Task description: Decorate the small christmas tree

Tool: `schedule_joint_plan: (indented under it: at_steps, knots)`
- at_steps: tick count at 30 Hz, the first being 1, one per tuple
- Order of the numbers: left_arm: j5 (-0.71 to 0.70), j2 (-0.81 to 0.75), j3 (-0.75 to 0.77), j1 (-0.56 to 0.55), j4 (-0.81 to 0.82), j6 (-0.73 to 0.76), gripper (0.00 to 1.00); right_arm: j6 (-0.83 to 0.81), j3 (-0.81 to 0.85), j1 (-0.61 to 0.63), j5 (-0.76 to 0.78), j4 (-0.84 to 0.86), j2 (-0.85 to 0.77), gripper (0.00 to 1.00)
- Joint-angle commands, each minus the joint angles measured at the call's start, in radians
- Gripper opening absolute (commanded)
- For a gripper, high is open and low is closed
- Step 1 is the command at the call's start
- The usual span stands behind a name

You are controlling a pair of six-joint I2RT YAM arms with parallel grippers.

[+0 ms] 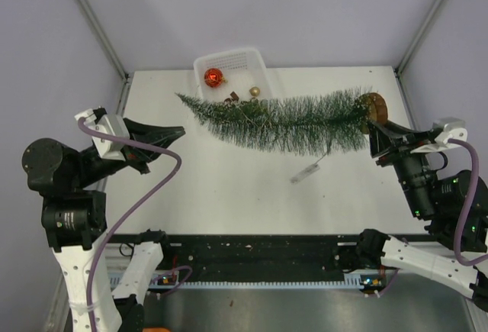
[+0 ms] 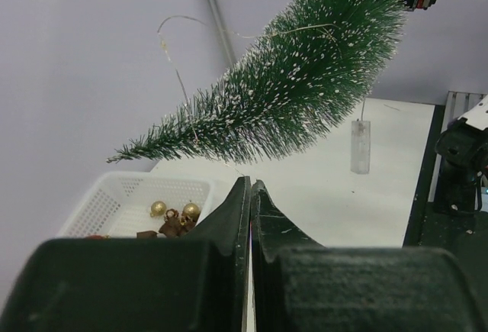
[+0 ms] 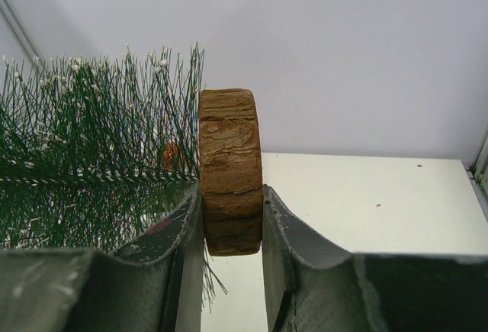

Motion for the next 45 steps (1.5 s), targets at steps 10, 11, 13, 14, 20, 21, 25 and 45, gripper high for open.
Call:
schedule_joint_plan:
  at_steps: [10, 11, 13, 14, 20, 21, 25, 45]
  knots:
    - [-0.071, 0.000, 0.083, -0.002, 0.117, -0.029, 0.00, 0.009, -0.003, 0.008, 0.000, 0.051, -0.011, 0.00]
    - [-0.082, 0.004, 0.098, -0.001, 0.124, -0.029, 0.00, 0.009, -0.002, 0.010, 0.000, 0.050, -0.009, 0.00]
    - [-0.118, 0.015, 0.118, -0.001, 0.156, -0.029, 0.00, 0.009, -0.003, 0.010, -0.003, 0.044, -0.009, 0.00]
    - [-0.143, 0.021, 0.127, -0.001, 0.185, -0.029, 0.00, 0.009, -0.005, 0.008, -0.008, 0.039, -0.011, 0.00]
    - [-0.226, 0.121, 0.211, -0.001, 0.276, -0.024, 0.00, 0.022, -0.002, 0.008, -0.107, -0.030, -0.020, 0.00]
    - [-0.232, 0.137, 0.213, -0.002, 0.274, -0.019, 0.00, 0.028, 0.000, 0.008, -0.142, -0.044, -0.029, 0.00]
    - [-0.252, 0.144, 0.152, -0.001, 0.240, 0.054, 0.00, 0.048, 0.023, 0.008, -0.296, -0.101, -0.090, 0.00]
    - [-0.110, -0.117, -0.137, -0.001, 0.165, -0.093, 0.00, 0.301, 0.024, 0.020, 0.027, 0.119, 0.072, 0.00]
